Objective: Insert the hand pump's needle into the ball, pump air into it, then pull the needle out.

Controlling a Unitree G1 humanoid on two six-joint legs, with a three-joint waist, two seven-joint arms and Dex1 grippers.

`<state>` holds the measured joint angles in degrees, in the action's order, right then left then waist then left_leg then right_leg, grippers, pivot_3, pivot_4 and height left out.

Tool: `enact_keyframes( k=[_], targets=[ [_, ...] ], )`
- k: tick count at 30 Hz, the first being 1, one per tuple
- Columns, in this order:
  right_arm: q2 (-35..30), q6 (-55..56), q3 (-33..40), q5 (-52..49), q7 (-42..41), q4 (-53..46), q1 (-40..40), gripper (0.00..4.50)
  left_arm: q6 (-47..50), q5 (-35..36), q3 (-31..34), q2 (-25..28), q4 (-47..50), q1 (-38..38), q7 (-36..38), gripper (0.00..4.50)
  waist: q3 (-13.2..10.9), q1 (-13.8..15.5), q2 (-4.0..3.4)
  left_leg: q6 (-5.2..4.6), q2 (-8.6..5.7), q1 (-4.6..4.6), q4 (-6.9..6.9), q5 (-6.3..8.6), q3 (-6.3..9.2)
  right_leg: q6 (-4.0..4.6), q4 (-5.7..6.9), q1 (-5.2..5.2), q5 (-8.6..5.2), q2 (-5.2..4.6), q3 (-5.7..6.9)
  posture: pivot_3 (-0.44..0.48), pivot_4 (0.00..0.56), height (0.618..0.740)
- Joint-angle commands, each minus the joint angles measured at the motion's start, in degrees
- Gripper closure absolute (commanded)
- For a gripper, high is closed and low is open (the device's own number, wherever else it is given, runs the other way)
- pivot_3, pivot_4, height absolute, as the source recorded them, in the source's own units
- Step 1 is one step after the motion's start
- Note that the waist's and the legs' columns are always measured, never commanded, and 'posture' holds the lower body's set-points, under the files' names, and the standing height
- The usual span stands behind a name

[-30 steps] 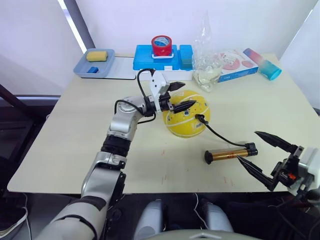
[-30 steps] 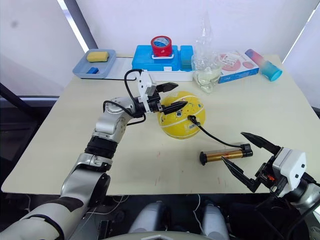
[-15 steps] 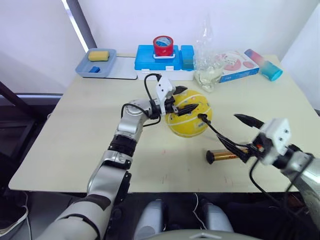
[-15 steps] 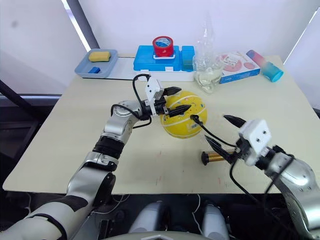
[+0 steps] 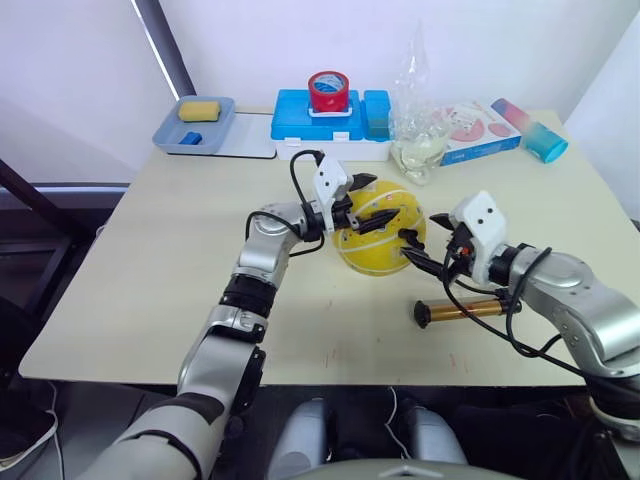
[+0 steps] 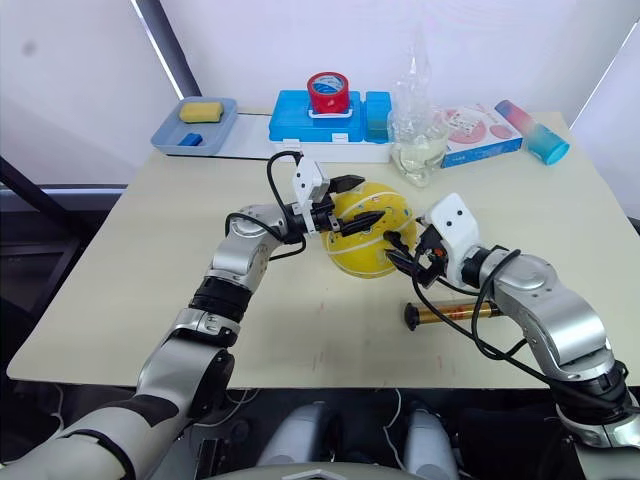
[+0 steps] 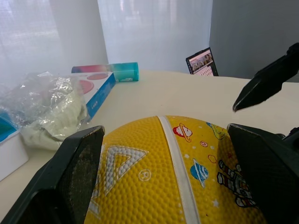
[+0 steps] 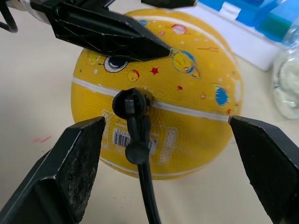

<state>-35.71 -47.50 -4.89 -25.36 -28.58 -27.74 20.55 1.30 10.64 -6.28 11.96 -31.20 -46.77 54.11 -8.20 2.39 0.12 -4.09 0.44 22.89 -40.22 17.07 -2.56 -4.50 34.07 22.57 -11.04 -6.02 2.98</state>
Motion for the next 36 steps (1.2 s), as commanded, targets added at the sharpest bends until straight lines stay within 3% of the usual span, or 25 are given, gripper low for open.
enact_keyframes(
  k=[1,3,12,36],
  targets=[
    [0.11,-2.27,-0.42,-0.33,-0.93,0.12,2.63,0.07,0.85,-2.57,-2.11,-0.59,-1.29,1.53,-1.34,0.0,0.0,-0.02,0.0,0.0,-0.01,0.0,0.0,0.0,0.0,0.0,0.0,0.0,0.0,0.0,0.0,0.0,0.15,0.737],
    [0.44,-2.75,-0.52,-0.59,-1.42,0.51,3.35,0.07,0.73,-2.76,-2.14,-0.75,-1.49,1.68,-1.68,0.0,0.0,-0.01,0.01,-0.01,-0.01,0.0,0.0,0.0,0.01,0.0,0.01,0.0,0.0,0.0,0.01,0.0,0.15,0.737],
    [0.59,-2.09,-0.83,1.16,-2.32,1.29,4.66,4.45,1.07,-3.09,-2.48,-1.43,-0.94,2.4,-2.61,0.0,0.02,-0.05,0.01,-0.02,-0.01,-0.02,0.0,-0.01,0.02,-0.04,0.05,0.0,0.02,0.0,0.01,0.0,0.15,0.737],
    [-4.12,-11.06,7.95,-4.85,-2.26,-10.25,5.19,4.45,-4.92,-7.08,-4.29,-2.33,-10.51,2.92,-4.64,0.0,0.02,0.85,0.0,-0.05,-0.05,0.12,0.0,0.0,0.21,-0.02,-0.05,-0.01,0.01,-0.13,0.17,0.0,0.15,0.737]
  ],
)
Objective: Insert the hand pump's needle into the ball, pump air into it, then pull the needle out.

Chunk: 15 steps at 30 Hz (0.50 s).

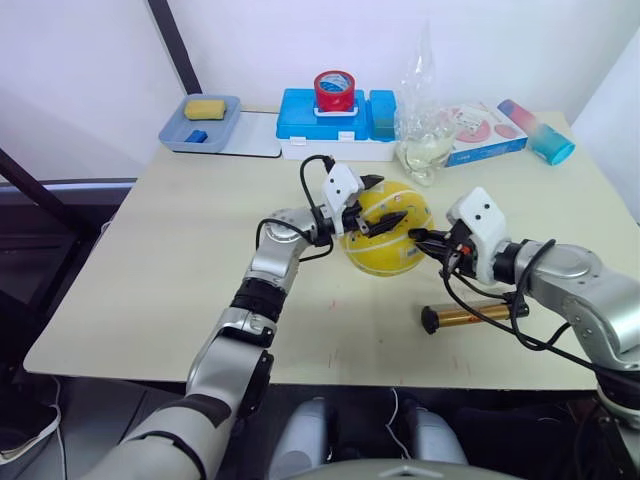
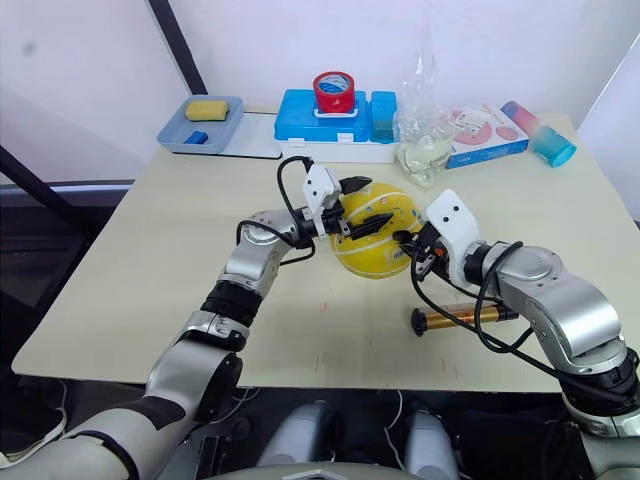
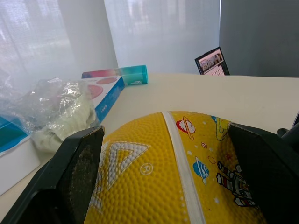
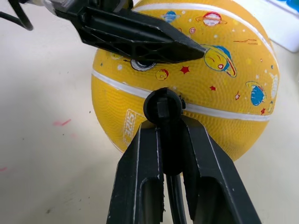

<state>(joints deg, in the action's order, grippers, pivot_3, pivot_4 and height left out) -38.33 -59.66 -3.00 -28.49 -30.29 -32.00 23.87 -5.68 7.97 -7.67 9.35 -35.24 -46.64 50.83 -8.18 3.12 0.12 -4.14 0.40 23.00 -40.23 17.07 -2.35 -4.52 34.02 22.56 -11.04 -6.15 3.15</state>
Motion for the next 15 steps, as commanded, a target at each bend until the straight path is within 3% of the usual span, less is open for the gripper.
enact_keyframes(
  k=[1,15],
  targets=[
    [-1.85,0.85,6.47,-1.99,-0.58,-6.19,1.75,4.45,1.95,-4.45,-2.93,0.22,-6.75,2.76,-1.43,0.0,0.0,0.17,0.0,0.0,-0.01,0.02,0.0,0.0,0.03,0.0,0.0,0.0,0.0,-0.01,0.03,0.0,0.15,0.737],
    [-4.91,0.38,7.88,-4.08,-0.5,-6.71,0.89,4.45,0.81,-4.38,-3.22,0.32,-8.59,2.5,-1.38,0.0,0.01,0.57,-0.01,-0.14,0.0,0.03,0.0,0.08,0.12,0.01,-0.01,-0.01,-0.01,-0.01,0.08,0.0,0.15,0.737]
  ],
)
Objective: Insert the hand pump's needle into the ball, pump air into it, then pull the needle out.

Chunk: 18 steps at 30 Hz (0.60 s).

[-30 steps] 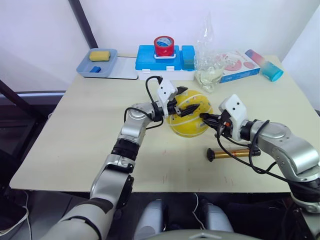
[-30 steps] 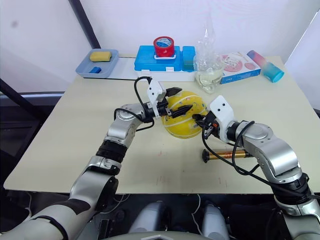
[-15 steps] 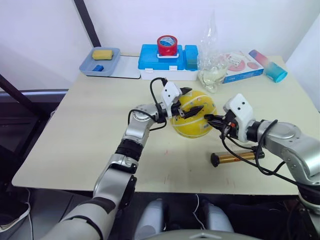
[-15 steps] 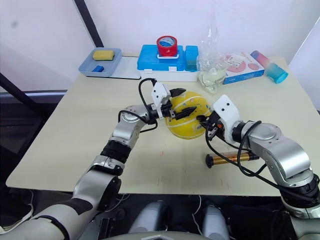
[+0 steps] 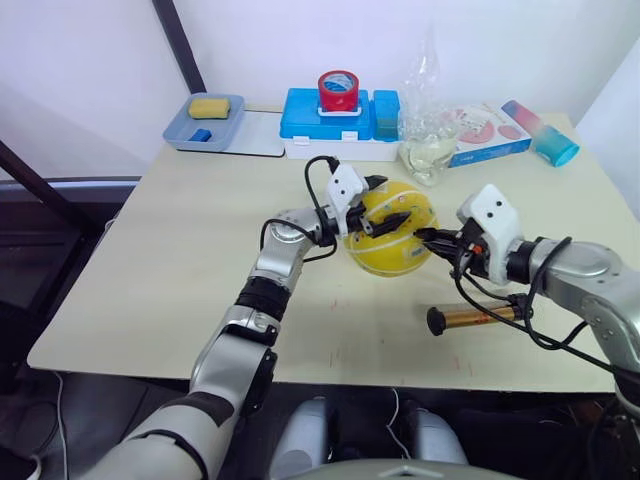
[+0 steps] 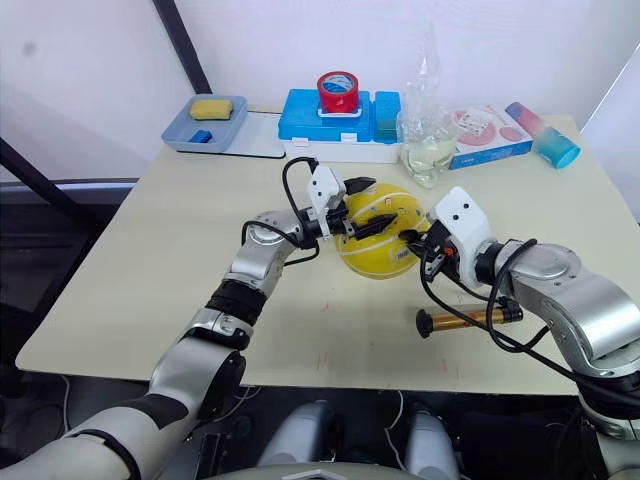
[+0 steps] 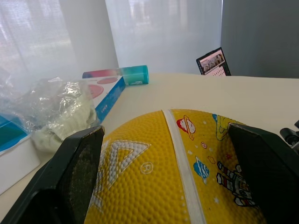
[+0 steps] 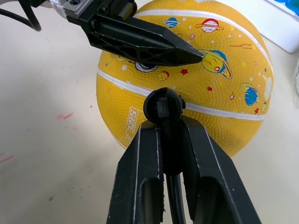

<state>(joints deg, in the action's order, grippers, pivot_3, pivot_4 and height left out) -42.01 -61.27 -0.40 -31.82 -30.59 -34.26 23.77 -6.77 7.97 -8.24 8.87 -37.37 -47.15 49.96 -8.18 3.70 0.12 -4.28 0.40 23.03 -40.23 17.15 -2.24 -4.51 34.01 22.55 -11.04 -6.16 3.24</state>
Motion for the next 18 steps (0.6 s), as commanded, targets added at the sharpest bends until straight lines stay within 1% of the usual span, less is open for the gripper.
enact_keyframes(
  k=[1,9,18],
  targets=[
    [-1.4,2.02,5.37,-0.82,-0.25,-4.44,0.9,4.45,1.86,-4.31,-2.67,0.84,-6.49,3.01,-0.49,0.0,0.09,-0.05,0.01,-0.03,0.0,-0.02,0.0,0.02,0.0,0.0,0.01,0.0,0.0,0.0,0.0,0.0,0.15,0.737],
    [-2.31,5.2,5.91,1.2,-0.48,-2.97,-1.82,4.45,0.45,-2.48,-1.4,0.63,-5.37,2.82,0.07,0.0,0.41,-0.44,0.01,-0.08,0.16,-0.18,0.0,0.05,-0.01,0.02,0.04,-0.11,0.01,0.02,0.01,0.0,0.15,0.737],
    [-2.28,18.46,4.24,9.15,-1.1,1.6,-10.31,4.45,-1.11,2.47,2.37,-0.24,-0.02,2.72,2.59,0.0,0.39,-0.88,0.01,-0.08,0.12,-0.1,0.0,0.04,-0.04,0.02,-0.03,-0.08,0.0,0.02,0.0,0.0,0.15,0.737]
  ],
)
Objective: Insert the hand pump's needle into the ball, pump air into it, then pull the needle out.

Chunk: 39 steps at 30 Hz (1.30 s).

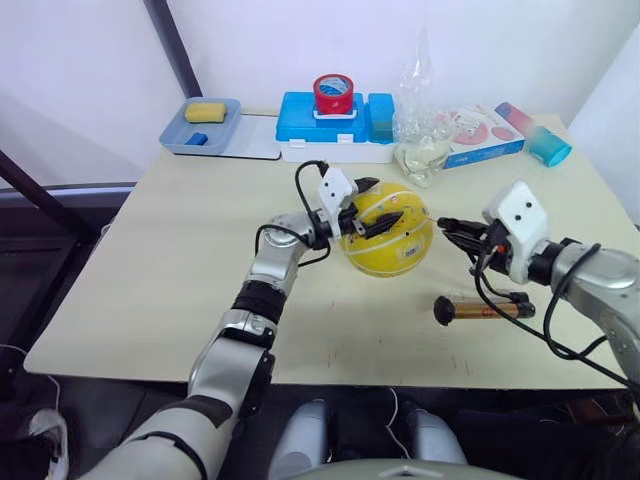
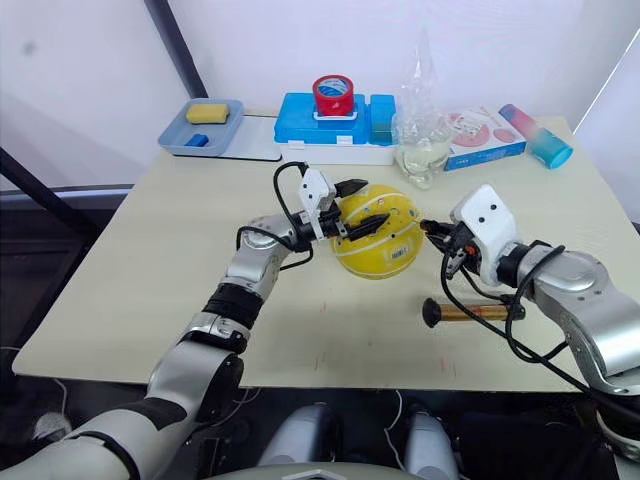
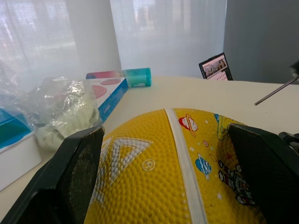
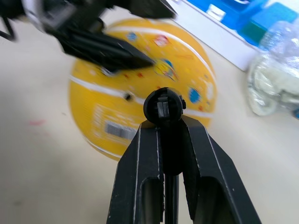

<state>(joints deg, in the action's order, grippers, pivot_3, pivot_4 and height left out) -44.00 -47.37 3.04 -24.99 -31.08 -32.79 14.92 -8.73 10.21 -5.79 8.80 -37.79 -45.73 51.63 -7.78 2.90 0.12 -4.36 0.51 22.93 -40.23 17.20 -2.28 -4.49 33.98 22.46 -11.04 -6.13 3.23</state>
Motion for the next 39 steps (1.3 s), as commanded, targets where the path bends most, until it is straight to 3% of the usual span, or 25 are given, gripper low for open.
enact_keyframes(
  k=[1,11,17,30,39],
  targets=[
    [-0.12,5.82,0.67,2.92,-0.74,0.57,-2.21,4.45,0.92,0.52,0.16,-0.07,1.04,1.29,1.15,0.0,-0.02,-0.24,-0.01,0.0,0.0,0.0,0.0,0.0,0.0,0.0,0.0,0.0,0.0,0.0,0.0,0.0,0.15,0.737],
    [2.34,17.69,0.55,8.34,-2.15,6.3,-7.88,4.45,3.33,8.67,4.78,0.66,10.83,1.19,5.58,0.0,-0.22,-0.79,0.01,0.24,-0.06,0.13,0.02,-0.14,-0.06,-0.01,-0.01,0.12,0.0,0.08,-0.02,0.0,0.15,0.737],
    [3.67,23.27,0.13,9.98,-3.65,9.34,-9.01,4.45,6.79,12.1,5.26,4.05,16.78,2.71,10.31,0.0,-0.25,-0.98,-0.01,0.27,-0.05,0.13,0.05,-0.15,-0.08,-0.03,-0.03,0.14,0.0,0.13,-0.04,0.0,0.15,0.737],
    [6.32,37.14,-1.44,14.15,-7.61,18.21,-10.04,4.45,18.4,19.59,7.02,22.08,31.72,14.46,26.57,0.0,-0.36,-2.2,-0.11,0.29,0.09,0.04,0.06,-0.15,-0.19,-0.02,0.0,0.13,-0.01,0.14,-0.14,0.0,0.15,0.737],
    [6.7,43.88,-2.83,18.63,-8.15,25.88,-8.87,4.45,17.89,20.5,8.75,30.65,35.23,24.05,32.73,0.0,-0.46,-2.19,-0.22,0.32,0.17,-0.02,0.09,-0.15,-0.3,-0.02,-0.02,0.19,-0.02,0.13,-0.21,0.0,0.15,0.737]
  ],
)
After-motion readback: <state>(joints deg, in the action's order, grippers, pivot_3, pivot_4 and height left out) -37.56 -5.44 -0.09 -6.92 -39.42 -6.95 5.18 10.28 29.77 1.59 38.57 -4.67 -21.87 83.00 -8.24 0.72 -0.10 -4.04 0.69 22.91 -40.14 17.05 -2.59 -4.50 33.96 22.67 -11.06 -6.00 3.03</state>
